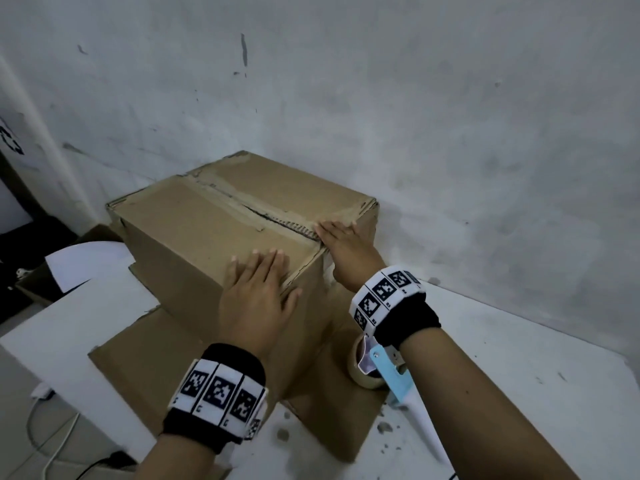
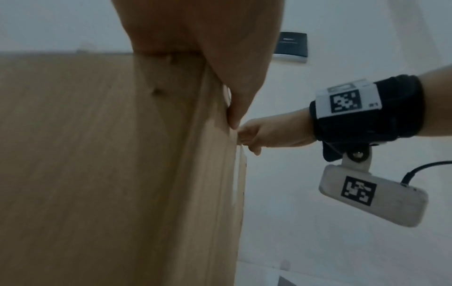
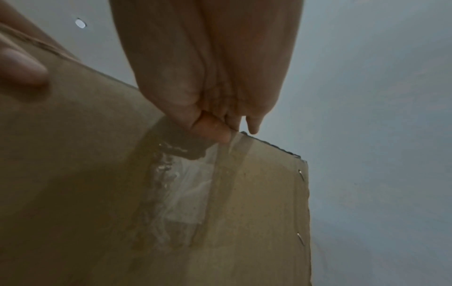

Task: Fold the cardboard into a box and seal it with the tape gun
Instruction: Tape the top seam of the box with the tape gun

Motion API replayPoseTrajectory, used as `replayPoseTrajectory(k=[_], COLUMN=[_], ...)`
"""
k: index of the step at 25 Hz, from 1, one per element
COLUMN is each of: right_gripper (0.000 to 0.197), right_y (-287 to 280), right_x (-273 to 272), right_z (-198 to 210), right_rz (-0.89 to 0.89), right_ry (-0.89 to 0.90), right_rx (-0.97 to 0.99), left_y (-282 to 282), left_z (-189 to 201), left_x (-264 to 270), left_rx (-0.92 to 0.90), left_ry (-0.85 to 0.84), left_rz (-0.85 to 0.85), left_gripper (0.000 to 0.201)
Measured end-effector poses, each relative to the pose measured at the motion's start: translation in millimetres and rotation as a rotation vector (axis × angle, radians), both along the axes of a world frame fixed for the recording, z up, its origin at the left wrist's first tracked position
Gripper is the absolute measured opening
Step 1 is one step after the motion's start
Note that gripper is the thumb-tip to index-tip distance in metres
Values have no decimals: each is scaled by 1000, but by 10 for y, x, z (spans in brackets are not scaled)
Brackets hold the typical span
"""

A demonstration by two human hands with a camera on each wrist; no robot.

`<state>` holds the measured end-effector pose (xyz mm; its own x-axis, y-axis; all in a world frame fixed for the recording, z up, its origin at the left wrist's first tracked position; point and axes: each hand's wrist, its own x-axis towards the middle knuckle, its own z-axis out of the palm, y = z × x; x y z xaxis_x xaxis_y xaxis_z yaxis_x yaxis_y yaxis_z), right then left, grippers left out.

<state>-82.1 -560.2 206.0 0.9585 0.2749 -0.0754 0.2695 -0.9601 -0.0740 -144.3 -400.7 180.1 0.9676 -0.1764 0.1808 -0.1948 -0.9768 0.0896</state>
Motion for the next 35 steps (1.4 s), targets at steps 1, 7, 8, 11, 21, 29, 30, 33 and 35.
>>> replayPoseTrajectory(k=[1,7,8,11,21,29,30,33,35], right_gripper=[76,70,71,71,67,54,54,50,48], right_y=[10,44,65,189,258,409,416,367,319], right_x=[19,32,37,60,15,309,302,252,120], right_z=[8,58,72,101,119,187,157,71,-87], right_rz=[6,36,67,142,60,4,10,3,-54], right_ry=[23,12,17,84,149,334,299,103,-57], right_rx=[-10,-73,-107,-183,-168,-107,-127,-30,119], left_y=[-39,-104,-118,-127,-87,325,406,457,397], left_z=[1,50,71,69,70,113,105,80,118], left_x=[25,40,43,128,153,259,275,317,335], left_rx=[-12,-13,-19,-2,-4,-128,-100,-48,-13], left_ry=[2,-24,7,49,97,78,50,85,155], left_rz=[16,22,13,-55,-138,-282,-262,-227,-211], left_gripper=[63,57,57,53,52,85,100,115,113])
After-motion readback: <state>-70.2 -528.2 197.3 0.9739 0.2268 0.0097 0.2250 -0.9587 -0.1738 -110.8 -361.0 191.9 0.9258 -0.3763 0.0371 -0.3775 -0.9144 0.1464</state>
